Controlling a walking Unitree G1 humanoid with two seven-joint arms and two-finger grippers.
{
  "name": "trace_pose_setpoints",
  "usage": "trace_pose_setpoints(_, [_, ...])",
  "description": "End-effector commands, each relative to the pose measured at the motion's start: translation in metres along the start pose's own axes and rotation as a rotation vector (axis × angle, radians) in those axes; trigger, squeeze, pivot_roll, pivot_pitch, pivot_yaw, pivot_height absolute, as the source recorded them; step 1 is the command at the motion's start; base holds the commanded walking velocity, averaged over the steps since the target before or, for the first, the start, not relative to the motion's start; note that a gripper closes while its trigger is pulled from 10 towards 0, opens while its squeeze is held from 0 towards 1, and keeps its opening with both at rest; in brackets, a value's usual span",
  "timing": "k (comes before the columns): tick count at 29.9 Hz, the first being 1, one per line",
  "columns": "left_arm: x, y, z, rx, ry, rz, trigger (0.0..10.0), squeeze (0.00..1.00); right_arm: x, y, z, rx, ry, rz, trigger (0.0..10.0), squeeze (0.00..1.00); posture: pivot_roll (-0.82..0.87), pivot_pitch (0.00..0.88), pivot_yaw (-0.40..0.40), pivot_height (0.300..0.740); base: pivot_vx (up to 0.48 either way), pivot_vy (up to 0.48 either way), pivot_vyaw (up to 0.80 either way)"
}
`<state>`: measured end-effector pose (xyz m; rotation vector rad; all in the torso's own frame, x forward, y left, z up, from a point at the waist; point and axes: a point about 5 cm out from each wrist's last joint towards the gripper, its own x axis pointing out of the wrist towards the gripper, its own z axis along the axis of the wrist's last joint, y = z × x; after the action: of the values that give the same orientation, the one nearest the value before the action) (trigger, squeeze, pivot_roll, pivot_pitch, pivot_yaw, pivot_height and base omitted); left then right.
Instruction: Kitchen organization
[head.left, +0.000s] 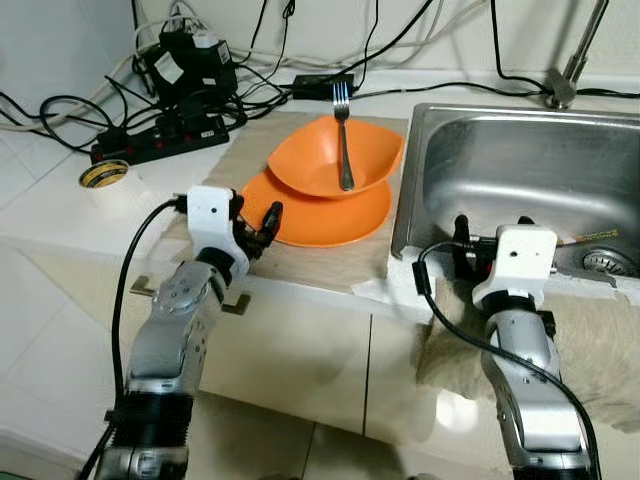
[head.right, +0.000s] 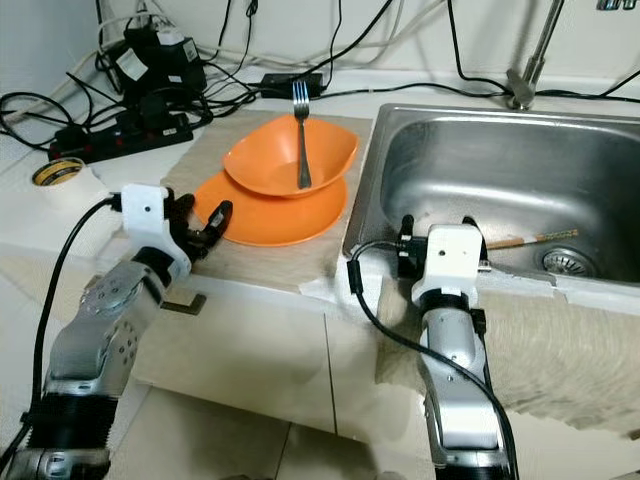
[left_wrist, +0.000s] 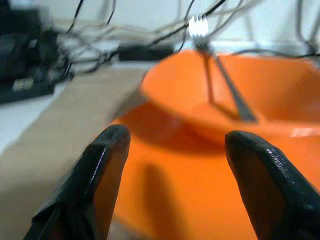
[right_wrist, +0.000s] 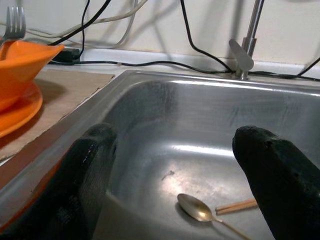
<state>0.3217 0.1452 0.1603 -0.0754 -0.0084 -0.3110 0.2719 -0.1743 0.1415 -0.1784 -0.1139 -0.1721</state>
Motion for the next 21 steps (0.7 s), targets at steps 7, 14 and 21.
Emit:
trace_pose_setpoints(7, [0.000, -0.002, -0.009, -0.002, 0.038, -0.046, 10.0, 0.00, -0.008, -0.033, -0.003, -0.010, 0.027, -0.111, 10.0, 0.00, -0.21, 0.101, 0.153, 0.740, 0.000, 0.000, 0.00])
trace_pose_setpoints(14, [0.005, -0.003, -0.001, 0.036, 0.000, -0.051, 10.0, 0.00, -0.016, -0.011, -0.013, 0.028, 0.061, -0.068, 10.0, 0.00, -0.18, 0.068, 0.136, 0.740, 0.000, 0.000, 0.00])
trace_pose_setpoints(21, [0.005, 0.008, 0.000, 0.032, 0.005, -0.009, 10.0, 0.00, -0.009, 0.006, -0.010, 0.043, 0.055, 0.004, 10.0, 0.00, -0.13, 0.049, 0.091, 0.740, 0.000, 0.000, 0.00])
